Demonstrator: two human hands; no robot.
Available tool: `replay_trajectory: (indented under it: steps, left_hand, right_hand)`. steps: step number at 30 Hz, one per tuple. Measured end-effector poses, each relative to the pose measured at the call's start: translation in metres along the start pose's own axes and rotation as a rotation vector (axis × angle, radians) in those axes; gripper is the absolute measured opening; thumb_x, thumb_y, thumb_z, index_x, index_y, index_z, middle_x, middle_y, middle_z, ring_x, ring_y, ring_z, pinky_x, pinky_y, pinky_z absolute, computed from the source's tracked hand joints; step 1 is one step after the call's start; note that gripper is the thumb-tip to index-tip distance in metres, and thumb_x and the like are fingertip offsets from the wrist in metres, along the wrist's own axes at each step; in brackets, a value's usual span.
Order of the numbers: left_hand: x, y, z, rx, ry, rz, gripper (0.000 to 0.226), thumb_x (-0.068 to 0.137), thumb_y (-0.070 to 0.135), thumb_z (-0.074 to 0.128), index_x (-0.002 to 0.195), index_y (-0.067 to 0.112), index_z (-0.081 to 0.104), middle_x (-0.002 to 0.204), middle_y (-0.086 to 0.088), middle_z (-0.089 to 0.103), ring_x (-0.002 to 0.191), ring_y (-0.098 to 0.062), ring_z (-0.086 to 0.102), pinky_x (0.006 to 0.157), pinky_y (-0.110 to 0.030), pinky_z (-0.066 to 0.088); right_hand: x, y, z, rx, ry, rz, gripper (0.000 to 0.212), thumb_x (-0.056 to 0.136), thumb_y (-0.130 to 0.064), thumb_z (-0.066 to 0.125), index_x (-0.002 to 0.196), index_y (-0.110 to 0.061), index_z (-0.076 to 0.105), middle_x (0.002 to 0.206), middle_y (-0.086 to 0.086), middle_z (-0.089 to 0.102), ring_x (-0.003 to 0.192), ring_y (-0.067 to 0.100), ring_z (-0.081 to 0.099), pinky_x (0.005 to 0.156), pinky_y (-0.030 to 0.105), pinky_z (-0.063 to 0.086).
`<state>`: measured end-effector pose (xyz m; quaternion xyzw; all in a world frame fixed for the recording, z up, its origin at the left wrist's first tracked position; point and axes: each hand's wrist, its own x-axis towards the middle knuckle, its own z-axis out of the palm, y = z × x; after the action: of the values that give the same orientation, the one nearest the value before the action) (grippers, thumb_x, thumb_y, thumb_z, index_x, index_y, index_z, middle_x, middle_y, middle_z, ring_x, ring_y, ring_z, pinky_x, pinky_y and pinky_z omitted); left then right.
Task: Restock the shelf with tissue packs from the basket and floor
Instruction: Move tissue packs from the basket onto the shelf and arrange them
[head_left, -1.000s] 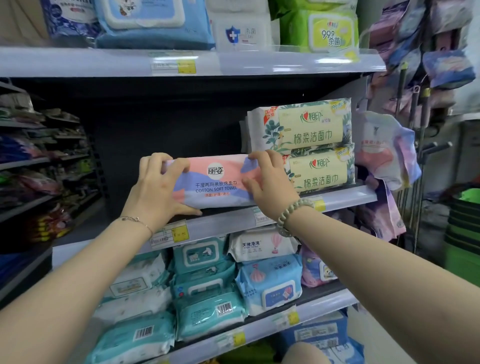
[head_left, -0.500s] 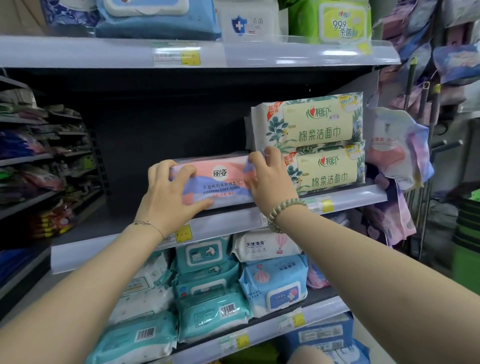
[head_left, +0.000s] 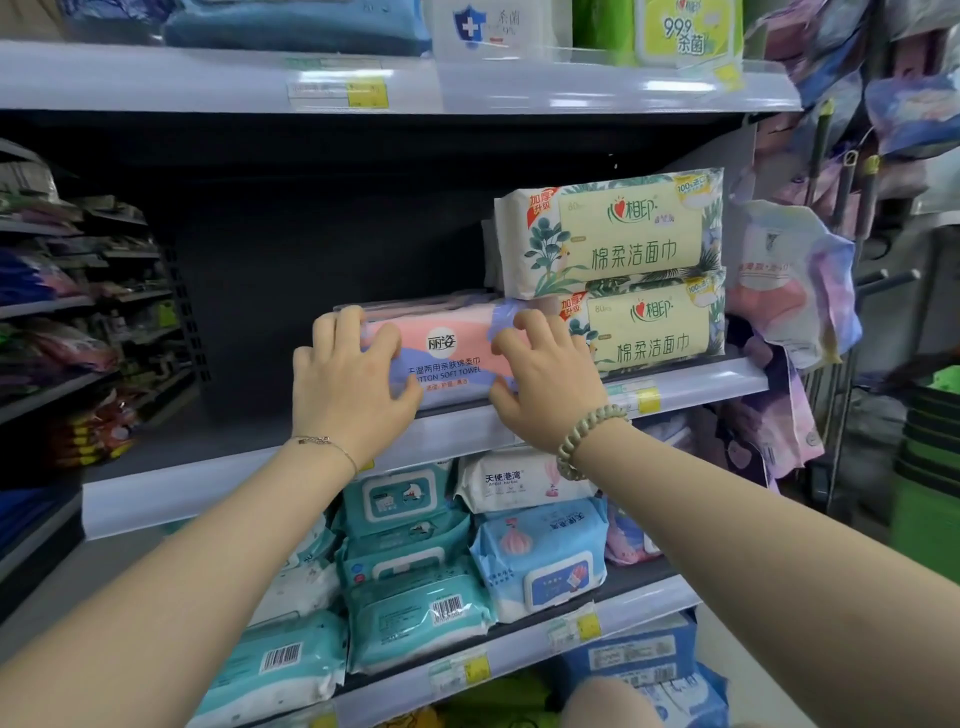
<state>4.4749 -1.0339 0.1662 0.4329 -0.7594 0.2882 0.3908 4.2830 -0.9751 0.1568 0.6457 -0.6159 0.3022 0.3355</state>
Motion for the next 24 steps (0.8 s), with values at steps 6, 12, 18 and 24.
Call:
replay_trajectory:
  steps: [6,12,18,24]
  left_hand:
    - [-0.003,0.029,-0.005,-0.002,0.007,0.166,0.037,0.072,0.041,0.046,0.094,0.015,0.061,0.099,-0.006,0.055,0.092,-0.029,0.05,0.067,-0.037,0.04]
    - [-0.011,0.077,-0.004,-0.09,-0.095,0.284,0.043,0.071,0.045,0.04,0.096,0.017,0.061,0.088,-0.002,0.06,0.083,-0.027,0.059,0.065,-0.035,0.043]
    - [-0.016,0.133,0.007,-0.172,-0.161,0.364,0.042,0.071,0.041,0.041,0.1,0.018,0.061,0.084,-0.002,0.06,0.08,-0.028,0.06,0.063,-0.037,0.047]
    - [-0.023,0.19,0.029,-0.268,-0.174,0.454,0.034,0.069,0.037,0.053,0.097,0.019,0.06,0.081,0.001,0.058,0.077,-0.026,0.059,0.061,-0.034,0.042]
  right_hand:
    - [-0.017,0.014,-0.017,-0.003,-0.005,-0.182,0.031,0.072,-0.03,0.047,0.093,-0.011,0.058,0.103,0.01,0.055,0.084,0.03,0.053,0.067,0.035,0.041]
    - [-0.041,0.043,-0.034,-0.082,-0.043,-0.197,0.03,0.072,-0.028,0.056,0.096,-0.01,0.059,0.109,0.012,0.056,0.089,0.032,0.054,0.071,0.04,0.046]
    - [-0.071,0.084,-0.042,-0.137,-0.079,-0.121,0.032,0.07,-0.027,0.054,0.096,-0.01,0.059,0.106,0.012,0.057,0.087,0.032,0.055,0.067,0.037,0.045]
    - [-0.112,0.126,-0.048,-0.183,-0.161,0.013,0.035,0.073,-0.032,0.046,0.097,-0.01,0.059,0.104,0.01,0.056,0.085,0.032,0.055,0.068,0.04,0.046]
